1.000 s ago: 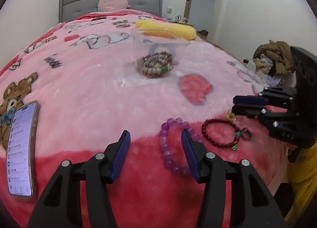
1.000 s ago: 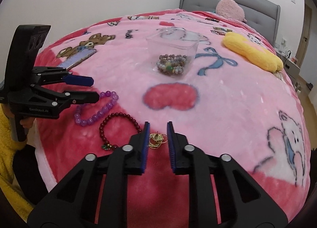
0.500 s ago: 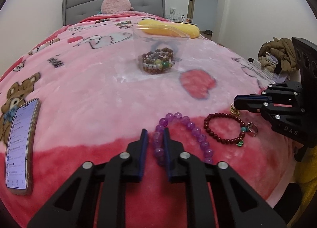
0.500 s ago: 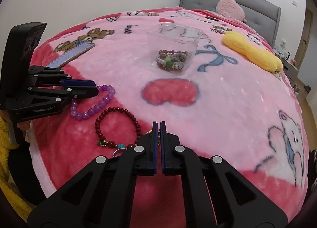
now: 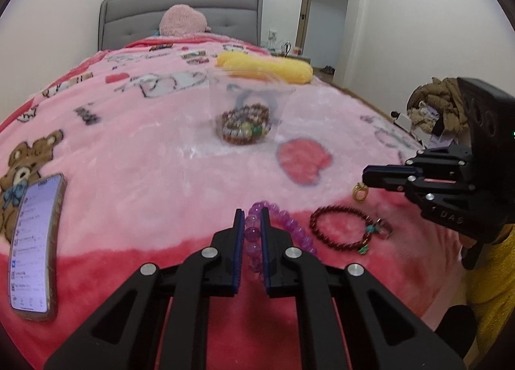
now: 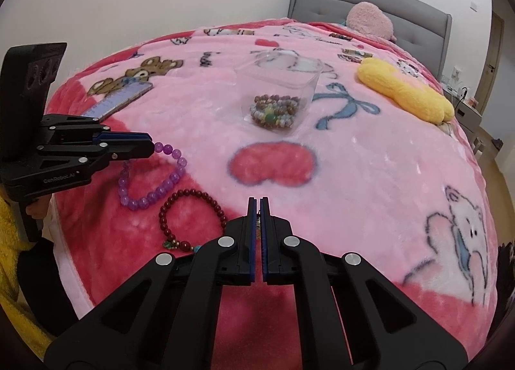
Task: Organize jewelry
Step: 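Carry purple bracelet with left tool while right tool carries earring over clear box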
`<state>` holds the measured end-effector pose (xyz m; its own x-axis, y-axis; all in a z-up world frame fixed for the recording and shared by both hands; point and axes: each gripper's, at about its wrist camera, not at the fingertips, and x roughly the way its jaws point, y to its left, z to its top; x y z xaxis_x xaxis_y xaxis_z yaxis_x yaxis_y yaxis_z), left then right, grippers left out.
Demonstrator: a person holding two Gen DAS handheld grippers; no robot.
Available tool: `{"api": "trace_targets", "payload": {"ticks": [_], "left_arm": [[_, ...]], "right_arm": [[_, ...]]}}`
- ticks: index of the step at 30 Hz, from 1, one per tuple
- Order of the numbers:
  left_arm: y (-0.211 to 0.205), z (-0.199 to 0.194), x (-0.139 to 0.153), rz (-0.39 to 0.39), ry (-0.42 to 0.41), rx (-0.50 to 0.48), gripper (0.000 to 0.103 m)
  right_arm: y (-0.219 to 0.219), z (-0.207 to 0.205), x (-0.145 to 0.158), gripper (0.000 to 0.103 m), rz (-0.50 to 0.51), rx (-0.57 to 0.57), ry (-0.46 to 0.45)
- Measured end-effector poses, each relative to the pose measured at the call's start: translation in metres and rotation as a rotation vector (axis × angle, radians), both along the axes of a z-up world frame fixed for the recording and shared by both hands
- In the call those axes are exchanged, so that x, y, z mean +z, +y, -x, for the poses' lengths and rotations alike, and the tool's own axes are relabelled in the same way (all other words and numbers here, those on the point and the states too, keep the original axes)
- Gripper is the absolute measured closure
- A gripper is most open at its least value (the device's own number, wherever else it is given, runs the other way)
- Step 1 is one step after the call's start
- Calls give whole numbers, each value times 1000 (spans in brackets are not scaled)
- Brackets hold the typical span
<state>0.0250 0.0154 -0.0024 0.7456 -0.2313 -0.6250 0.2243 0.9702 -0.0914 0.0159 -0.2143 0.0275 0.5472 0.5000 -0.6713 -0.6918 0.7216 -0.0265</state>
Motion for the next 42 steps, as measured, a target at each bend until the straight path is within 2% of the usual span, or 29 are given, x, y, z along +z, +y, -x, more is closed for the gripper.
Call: {"api": "trace_targets", "payload": {"ticks": [16,23,30,36,42], "left_arm": [[-7,-20,61,48,-127,-18,93],[-9,-49,82,132,-134,-23,93],[-20,-79,103,132,-176,-15,93],[-17,-100,107,138,-197,19,93],[-8,-120,87,143,-159,41,94]], "right_arm": [[17,-8,45,101,-67,2,-88],[25,-35,62,101,-97,-19,-115],[30,-67,75,101,-155,-66,-109],[34,-96,76,101,-191,-90,-64],[42,-108,61,101,-183,-76,-48]]}}
